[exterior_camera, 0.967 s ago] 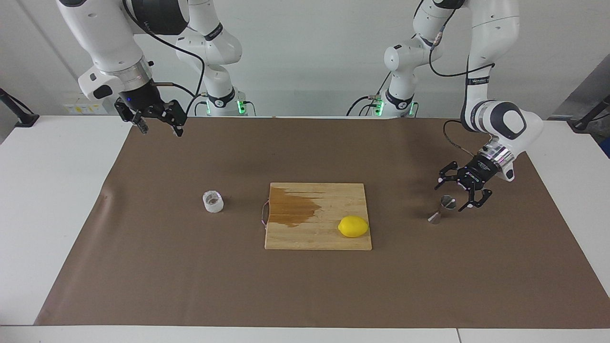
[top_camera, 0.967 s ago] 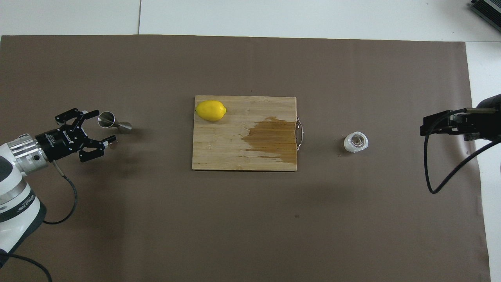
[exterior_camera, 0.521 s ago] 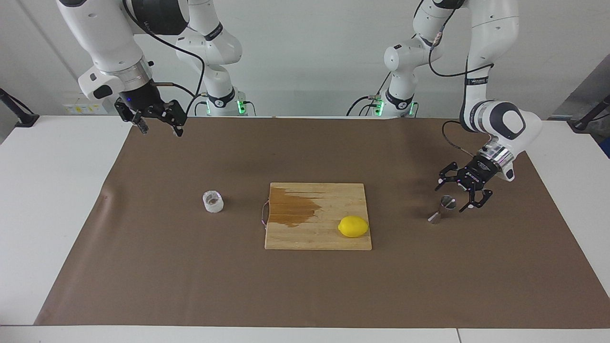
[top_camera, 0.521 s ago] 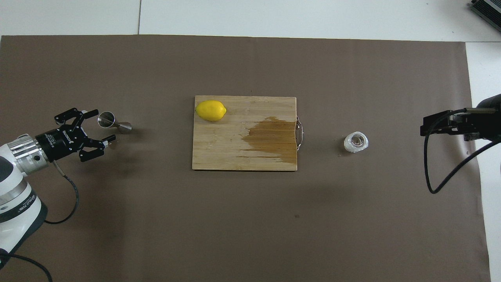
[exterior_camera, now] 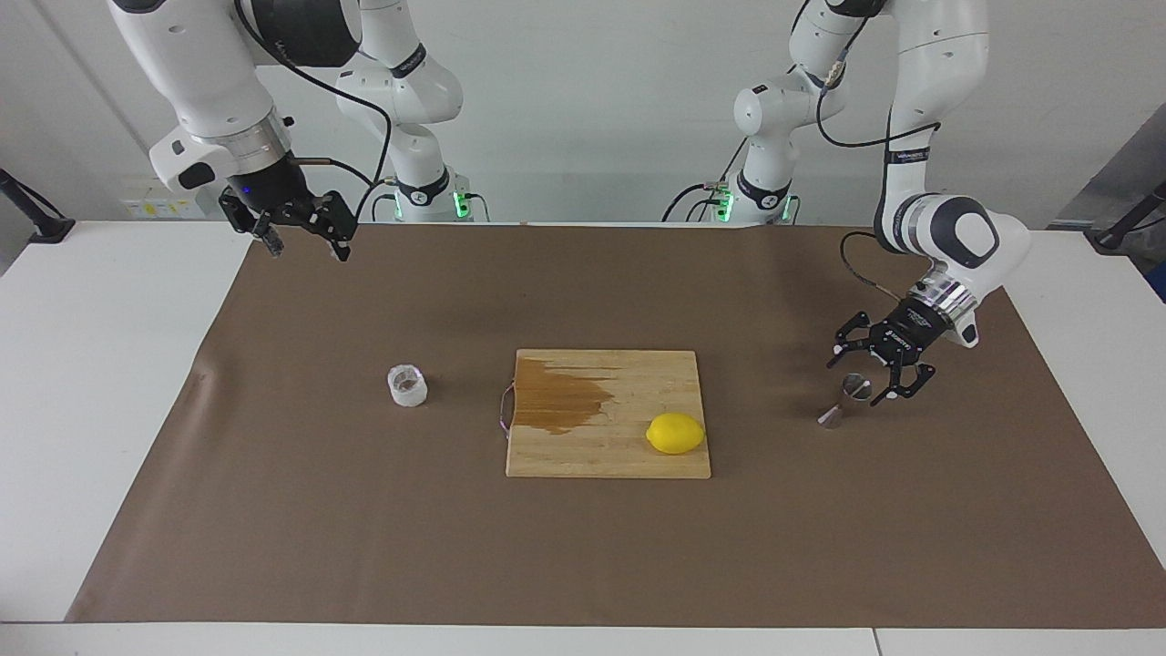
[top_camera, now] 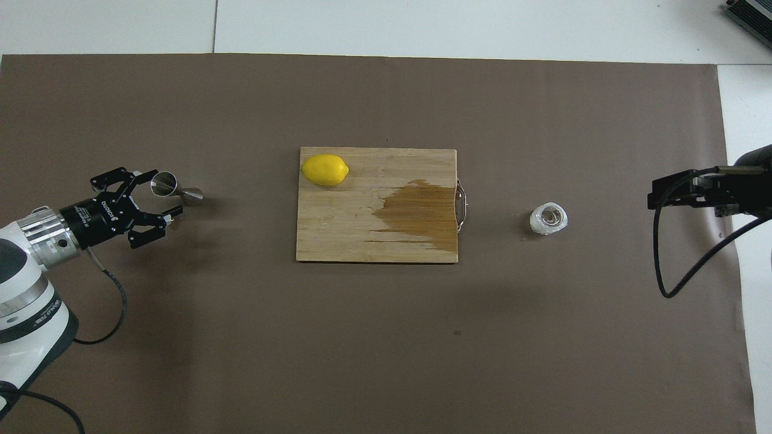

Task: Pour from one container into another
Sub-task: 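Close the left gripper around the small metal cup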

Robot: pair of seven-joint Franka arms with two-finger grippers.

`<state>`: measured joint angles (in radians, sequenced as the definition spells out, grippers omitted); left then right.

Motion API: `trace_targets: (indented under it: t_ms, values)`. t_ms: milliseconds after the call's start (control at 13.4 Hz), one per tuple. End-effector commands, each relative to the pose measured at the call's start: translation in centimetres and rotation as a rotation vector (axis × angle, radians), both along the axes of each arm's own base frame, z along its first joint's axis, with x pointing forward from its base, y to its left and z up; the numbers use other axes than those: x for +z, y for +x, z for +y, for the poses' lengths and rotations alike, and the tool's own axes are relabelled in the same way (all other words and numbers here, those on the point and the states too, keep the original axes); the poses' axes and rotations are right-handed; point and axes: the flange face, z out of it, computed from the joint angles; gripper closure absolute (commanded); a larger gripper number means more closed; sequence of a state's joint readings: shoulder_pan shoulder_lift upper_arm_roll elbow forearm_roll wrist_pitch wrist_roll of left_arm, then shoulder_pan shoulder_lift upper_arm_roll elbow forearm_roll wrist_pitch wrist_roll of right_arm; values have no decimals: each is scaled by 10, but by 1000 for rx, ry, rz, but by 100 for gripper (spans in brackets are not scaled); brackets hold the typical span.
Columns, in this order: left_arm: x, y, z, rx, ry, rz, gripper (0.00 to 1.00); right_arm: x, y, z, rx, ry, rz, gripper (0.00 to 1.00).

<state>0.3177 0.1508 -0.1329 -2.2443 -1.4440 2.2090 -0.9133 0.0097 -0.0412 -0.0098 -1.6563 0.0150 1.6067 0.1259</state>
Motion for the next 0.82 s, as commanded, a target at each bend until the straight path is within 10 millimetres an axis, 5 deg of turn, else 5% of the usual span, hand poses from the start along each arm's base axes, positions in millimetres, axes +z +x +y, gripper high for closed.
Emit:
trace_targets:
  t_ms: [0, 149, 744]
  values:
    - [-2, -4, -3, 17, 7, -8, 28, 2, -2, 0, -8, 19, 4, 0]
    - [-2, -4, -2, 19, 7, -8, 32, 2, -2, 0, -6, 19, 4, 0]
    - [-2, -4, -2, 17, 4, -8, 74, 2, -2, 0, -8, 19, 2, 0]
